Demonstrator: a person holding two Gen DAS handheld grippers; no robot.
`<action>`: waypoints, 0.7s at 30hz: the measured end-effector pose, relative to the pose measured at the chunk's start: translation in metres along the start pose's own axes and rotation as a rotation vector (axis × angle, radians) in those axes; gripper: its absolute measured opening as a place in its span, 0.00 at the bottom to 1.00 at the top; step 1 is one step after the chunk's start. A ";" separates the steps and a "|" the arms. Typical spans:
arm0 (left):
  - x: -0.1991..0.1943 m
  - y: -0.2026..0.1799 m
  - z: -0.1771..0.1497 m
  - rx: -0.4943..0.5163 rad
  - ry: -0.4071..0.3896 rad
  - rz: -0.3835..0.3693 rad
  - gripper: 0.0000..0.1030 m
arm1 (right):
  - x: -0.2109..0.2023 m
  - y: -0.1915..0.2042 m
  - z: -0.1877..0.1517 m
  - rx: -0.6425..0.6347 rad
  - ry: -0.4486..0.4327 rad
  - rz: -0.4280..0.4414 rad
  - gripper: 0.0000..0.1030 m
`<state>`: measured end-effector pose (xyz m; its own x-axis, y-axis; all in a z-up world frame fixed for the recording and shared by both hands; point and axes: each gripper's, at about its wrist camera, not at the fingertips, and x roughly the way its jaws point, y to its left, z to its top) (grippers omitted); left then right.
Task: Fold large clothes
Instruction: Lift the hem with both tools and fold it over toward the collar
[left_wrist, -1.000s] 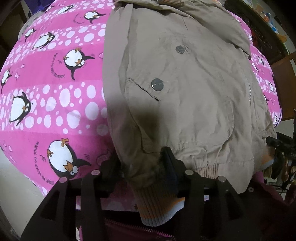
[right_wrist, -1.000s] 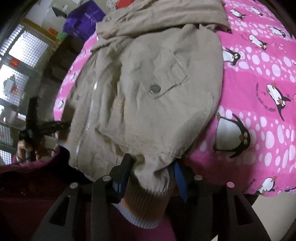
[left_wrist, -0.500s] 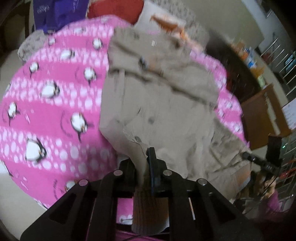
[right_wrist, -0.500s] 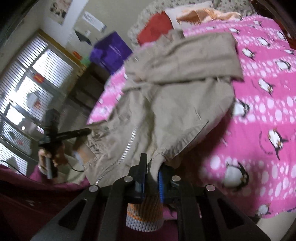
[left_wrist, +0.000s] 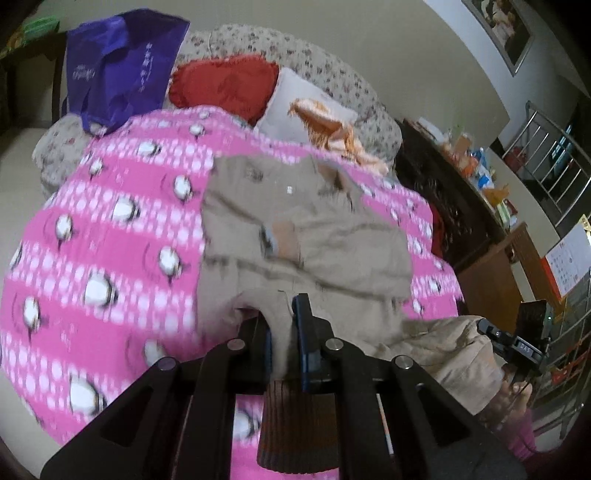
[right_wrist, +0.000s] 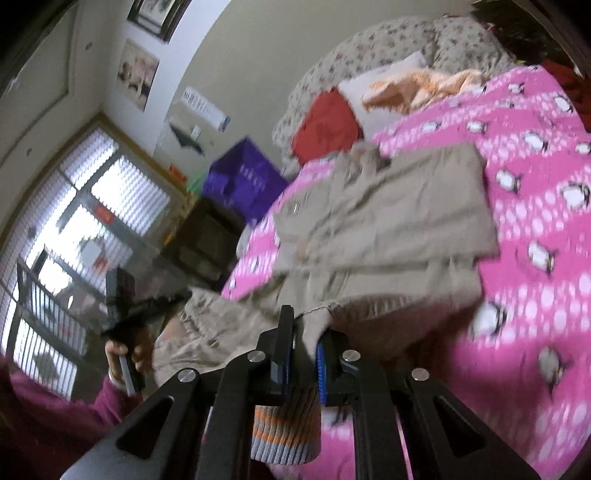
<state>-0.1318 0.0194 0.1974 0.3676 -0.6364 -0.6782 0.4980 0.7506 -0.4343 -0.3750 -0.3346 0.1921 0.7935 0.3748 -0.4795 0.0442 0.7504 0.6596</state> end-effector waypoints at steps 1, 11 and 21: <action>0.007 -0.001 0.012 0.001 -0.017 0.001 0.09 | 0.003 -0.002 0.009 -0.001 -0.016 -0.013 0.09; 0.099 0.000 0.105 -0.013 -0.023 0.078 0.09 | 0.066 -0.045 0.117 0.046 -0.112 -0.122 0.09; 0.192 0.035 0.150 -0.107 0.025 0.130 0.13 | 0.132 -0.138 0.170 0.243 -0.084 -0.191 0.14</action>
<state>0.0744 -0.1033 0.1407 0.4030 -0.5287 -0.7470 0.3601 0.8420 -0.4017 -0.1734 -0.4810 0.1363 0.8039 0.1852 -0.5652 0.3329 0.6473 0.6857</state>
